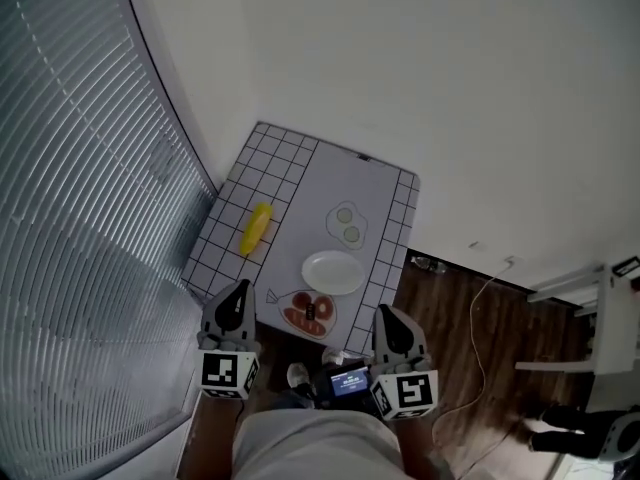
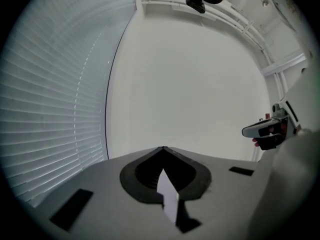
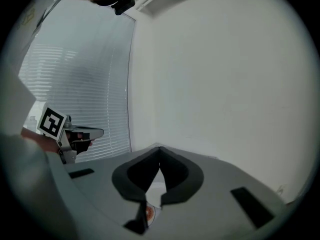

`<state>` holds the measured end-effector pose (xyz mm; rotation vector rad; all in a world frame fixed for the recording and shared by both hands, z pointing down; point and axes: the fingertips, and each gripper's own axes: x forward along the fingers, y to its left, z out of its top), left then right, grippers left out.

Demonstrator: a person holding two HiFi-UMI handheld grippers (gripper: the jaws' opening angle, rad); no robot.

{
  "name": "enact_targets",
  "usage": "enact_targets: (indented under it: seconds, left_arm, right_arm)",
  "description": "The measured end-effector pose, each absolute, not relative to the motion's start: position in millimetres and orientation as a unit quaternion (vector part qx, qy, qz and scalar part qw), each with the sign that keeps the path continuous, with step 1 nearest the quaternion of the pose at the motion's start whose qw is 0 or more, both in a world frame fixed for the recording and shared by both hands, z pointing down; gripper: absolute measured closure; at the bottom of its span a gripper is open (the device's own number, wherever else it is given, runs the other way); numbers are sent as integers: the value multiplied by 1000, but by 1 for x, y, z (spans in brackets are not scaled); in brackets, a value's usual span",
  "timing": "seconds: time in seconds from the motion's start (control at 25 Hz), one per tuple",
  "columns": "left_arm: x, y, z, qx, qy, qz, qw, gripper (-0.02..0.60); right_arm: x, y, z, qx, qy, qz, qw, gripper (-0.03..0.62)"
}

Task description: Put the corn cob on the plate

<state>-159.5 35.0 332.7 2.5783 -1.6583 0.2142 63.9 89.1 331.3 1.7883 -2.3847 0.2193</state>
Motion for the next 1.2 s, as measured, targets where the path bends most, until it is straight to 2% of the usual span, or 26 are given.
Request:
enact_targets:
  seconds: [0.16, 0.68, 1.2]
  left_arm:
    - [-154, 18, 340, 832, -549, 68, 39, 575]
    - [-148, -13, 347, 803, -587, 96, 36, 575]
    - [-142, -54, 398, 799, -581, 135, 70, 566]
  right_arm:
    - [68, 66, 324, 572, -816, 72, 38, 588]
    - [88, 6, 350, 535, -837, 111, 40, 588]
    - [83, -14, 374, 521, -841, 117, 85, 588]
